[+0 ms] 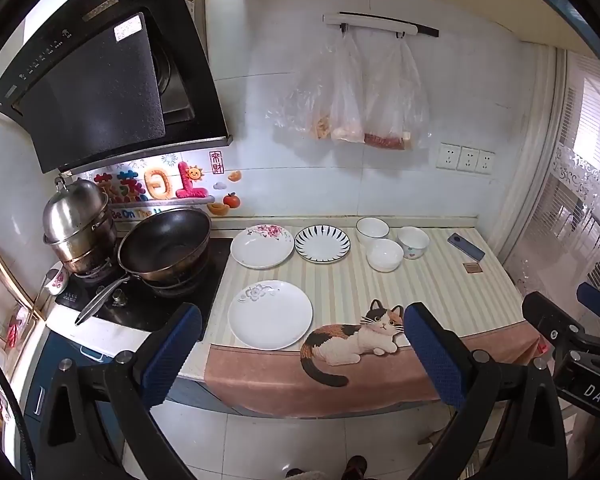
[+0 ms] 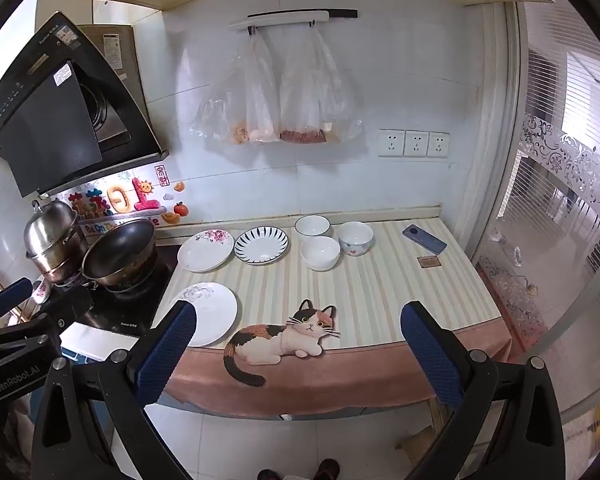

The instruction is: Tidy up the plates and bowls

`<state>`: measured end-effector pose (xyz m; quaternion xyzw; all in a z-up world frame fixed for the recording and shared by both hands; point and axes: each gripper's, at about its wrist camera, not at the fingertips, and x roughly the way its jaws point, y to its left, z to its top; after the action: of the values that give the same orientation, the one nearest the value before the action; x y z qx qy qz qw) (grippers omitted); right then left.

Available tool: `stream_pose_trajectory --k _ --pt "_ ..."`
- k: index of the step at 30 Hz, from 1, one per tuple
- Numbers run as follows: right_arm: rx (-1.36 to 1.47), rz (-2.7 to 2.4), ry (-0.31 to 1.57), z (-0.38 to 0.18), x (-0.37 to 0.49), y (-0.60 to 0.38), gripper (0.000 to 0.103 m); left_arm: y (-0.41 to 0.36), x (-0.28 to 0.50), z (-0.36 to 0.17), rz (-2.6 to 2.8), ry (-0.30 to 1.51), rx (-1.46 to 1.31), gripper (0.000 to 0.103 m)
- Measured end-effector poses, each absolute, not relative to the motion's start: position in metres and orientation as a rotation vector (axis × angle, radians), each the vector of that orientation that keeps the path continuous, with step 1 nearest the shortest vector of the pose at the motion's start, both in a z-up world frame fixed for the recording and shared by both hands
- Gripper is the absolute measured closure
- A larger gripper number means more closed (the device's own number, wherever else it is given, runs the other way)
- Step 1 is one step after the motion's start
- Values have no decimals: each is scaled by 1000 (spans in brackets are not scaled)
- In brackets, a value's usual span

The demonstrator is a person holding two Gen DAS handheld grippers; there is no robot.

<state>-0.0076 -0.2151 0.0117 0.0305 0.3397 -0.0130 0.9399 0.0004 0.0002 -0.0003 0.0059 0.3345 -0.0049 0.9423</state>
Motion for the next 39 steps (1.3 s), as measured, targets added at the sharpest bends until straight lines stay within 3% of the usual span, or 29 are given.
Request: stream_pose_trajectory --k 39 --pt "87 -24 690 6 -7 -212 0 2 5 7 -9 671 14 0"
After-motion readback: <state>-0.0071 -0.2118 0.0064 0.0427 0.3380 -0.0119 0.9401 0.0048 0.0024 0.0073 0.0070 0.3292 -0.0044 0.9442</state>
